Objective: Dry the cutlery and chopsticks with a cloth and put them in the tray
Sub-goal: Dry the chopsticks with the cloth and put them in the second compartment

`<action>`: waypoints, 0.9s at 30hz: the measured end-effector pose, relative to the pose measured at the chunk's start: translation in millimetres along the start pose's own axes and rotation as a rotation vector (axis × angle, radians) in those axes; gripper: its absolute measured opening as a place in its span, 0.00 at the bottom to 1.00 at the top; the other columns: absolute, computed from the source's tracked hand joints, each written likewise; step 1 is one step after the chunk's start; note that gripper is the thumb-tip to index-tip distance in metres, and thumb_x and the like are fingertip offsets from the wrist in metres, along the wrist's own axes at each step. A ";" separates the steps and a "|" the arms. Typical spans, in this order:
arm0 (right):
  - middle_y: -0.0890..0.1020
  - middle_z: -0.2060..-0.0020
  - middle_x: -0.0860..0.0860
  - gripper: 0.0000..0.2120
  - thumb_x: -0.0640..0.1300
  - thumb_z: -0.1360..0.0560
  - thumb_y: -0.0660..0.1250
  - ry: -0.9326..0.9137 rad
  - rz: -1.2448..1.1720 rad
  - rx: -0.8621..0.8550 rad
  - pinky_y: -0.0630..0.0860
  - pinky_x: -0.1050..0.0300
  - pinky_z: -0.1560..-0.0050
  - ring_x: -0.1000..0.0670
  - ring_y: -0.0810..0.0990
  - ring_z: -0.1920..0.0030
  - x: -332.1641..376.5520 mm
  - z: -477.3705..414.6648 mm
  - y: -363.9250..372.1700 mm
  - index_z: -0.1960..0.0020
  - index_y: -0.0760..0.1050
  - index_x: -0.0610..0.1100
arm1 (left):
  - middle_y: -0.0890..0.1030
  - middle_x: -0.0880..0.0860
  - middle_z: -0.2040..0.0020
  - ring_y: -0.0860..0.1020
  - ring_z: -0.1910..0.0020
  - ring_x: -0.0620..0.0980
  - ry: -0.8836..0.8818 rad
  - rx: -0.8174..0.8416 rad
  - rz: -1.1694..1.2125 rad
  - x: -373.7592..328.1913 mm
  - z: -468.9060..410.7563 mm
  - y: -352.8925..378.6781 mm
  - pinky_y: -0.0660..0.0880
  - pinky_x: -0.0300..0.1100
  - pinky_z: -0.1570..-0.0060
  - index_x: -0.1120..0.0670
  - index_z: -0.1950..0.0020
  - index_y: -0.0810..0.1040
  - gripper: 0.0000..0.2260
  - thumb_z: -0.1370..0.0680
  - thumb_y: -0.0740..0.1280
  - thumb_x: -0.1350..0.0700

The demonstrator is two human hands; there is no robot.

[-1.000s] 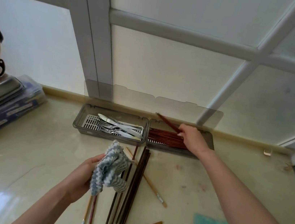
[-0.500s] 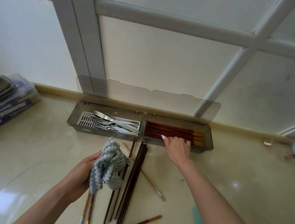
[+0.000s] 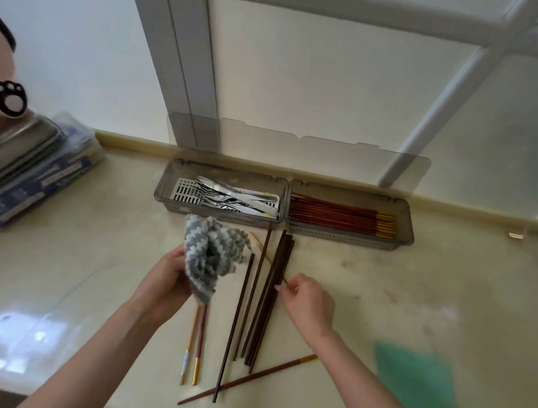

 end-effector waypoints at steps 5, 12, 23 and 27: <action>0.82 0.53 0.48 0.20 0.58 0.25 0.65 0.113 -0.003 -0.014 0.73 0.57 0.58 0.45 0.82 0.52 20.7 16.2 21.3 0.45 0.73 0.43 | 0.84 0.53 0.50 0.83 0.53 0.49 0.060 -0.004 0.070 -6.5 6.9 -19.6 0.79 0.44 0.59 0.53 0.51 0.84 0.17 0.39 0.73 0.52; 0.80 0.73 0.49 0.12 0.51 0.30 0.74 0.381 -0.515 0.164 0.79 0.55 0.63 0.51 0.79 0.72 12.0 6.0 44.4 0.64 0.78 0.43 | 0.79 0.56 0.42 0.81 0.50 0.50 0.000 -0.054 0.130 1.3 12.5 -45.1 0.79 0.41 0.57 0.58 0.35 0.73 0.18 0.25 0.59 0.59; 0.80 0.64 0.43 0.07 0.35 0.31 0.74 0.449 -0.983 0.203 0.75 0.62 0.72 0.51 0.76 0.72 -1.7 17.5 5.4 0.57 0.76 0.40 | 0.84 0.55 0.51 0.84 0.55 0.50 -0.116 0.057 0.284 15.8 12.6 -35.1 0.80 0.42 0.63 0.57 0.55 0.86 0.30 0.55 0.84 0.54; 0.79 0.67 0.44 0.05 0.33 0.30 0.72 0.316 -1.012 0.202 0.74 0.62 0.72 0.52 0.76 0.74 13.2 14.4 -10.7 0.58 0.76 0.36 | 0.85 0.57 0.58 0.84 0.62 0.52 -0.150 0.045 0.394 19.2 6.8 -34.4 0.80 0.45 0.69 0.60 0.58 0.85 0.33 0.63 0.83 0.61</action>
Point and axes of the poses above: each hand's wrist, its own z-axis away from the middle knuckle, its own y-axis out of the palm, x = y × z, the point moved 6 cm from there along -z, towards the middle knuckle
